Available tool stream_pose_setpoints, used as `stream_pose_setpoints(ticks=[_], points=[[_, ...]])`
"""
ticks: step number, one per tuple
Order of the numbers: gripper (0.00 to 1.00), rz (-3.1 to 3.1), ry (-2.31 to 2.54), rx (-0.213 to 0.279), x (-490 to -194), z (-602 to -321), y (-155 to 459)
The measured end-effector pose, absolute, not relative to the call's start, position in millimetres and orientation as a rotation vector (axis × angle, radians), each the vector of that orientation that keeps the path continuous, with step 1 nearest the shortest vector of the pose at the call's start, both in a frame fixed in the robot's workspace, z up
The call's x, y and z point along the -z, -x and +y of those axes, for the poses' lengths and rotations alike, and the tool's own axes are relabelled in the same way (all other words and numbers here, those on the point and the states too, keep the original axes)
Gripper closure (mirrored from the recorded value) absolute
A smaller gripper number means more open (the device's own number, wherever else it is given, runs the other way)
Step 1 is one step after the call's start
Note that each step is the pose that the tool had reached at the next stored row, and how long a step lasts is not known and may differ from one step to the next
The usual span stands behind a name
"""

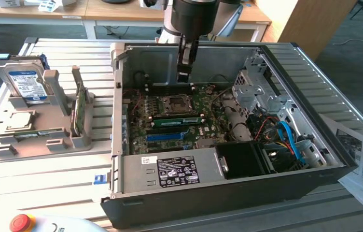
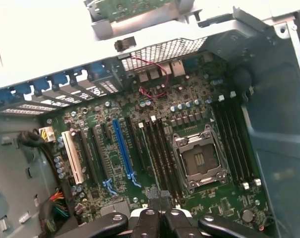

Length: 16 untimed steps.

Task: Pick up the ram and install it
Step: 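Press down the ram until it locks into place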

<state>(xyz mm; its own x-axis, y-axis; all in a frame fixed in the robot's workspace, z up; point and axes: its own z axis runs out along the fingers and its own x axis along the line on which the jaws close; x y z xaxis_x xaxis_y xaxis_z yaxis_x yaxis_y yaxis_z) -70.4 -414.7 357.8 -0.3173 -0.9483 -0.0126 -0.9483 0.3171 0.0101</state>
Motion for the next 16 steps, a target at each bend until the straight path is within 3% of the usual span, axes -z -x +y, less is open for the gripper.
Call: stream_pose_setpoints(ticks=[16], points=[[0.89, 2.745, 1.514, -0.023, -357.8, -414.7, 70.4]])
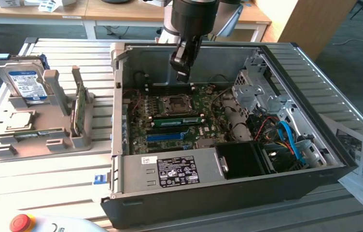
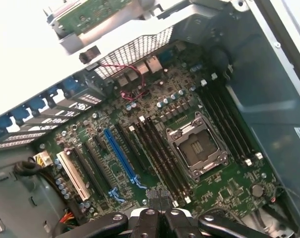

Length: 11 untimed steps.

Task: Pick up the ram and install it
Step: 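Press down the ram until it locks into place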

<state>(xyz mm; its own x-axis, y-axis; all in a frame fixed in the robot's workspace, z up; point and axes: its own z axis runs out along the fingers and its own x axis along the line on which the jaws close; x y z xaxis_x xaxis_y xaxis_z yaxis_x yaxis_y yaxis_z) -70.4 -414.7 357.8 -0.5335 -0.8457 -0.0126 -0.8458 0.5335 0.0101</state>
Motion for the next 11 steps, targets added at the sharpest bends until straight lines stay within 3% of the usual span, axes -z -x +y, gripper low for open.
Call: stream_pose_setpoints(ticks=[11], points=[[0.89, 2.865, 1.271, -0.022, -357.8, -414.7, 70.4]])
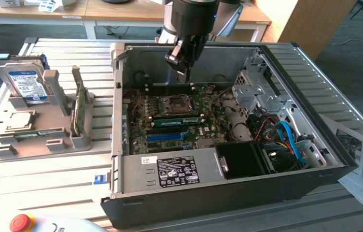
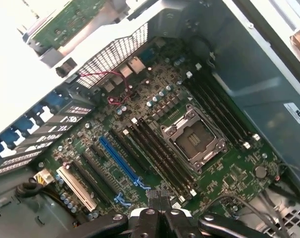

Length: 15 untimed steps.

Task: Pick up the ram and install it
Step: 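Press down the ram until it locks into place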

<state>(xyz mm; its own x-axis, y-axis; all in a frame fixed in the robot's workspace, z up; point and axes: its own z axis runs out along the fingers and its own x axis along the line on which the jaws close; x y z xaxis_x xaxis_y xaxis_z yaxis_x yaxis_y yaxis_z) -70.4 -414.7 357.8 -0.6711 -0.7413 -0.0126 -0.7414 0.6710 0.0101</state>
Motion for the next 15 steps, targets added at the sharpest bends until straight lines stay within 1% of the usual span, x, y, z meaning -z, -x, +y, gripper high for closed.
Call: stream_pose_setpoints(ticks=[15], points=[[0.89, 2.993, 0.926, -0.021, -357.8, -414.7, 70.4]])
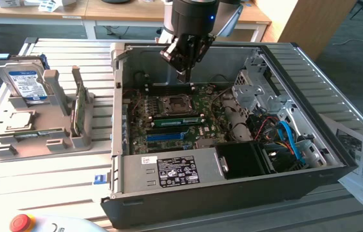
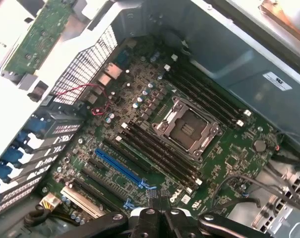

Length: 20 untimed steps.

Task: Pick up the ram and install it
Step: 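Press down the ram until it locks into place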

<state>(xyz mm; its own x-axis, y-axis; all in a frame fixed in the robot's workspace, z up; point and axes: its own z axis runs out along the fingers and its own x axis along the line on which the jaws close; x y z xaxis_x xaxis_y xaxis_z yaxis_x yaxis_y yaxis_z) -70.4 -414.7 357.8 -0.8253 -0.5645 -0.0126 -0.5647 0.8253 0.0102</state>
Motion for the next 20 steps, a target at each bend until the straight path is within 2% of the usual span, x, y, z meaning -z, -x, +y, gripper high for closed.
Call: stream_pose_setpoints(ticks=[20], points=[[0.89, 3.097, 0.455, -0.019, -357.8, -414.7, 70.4]])
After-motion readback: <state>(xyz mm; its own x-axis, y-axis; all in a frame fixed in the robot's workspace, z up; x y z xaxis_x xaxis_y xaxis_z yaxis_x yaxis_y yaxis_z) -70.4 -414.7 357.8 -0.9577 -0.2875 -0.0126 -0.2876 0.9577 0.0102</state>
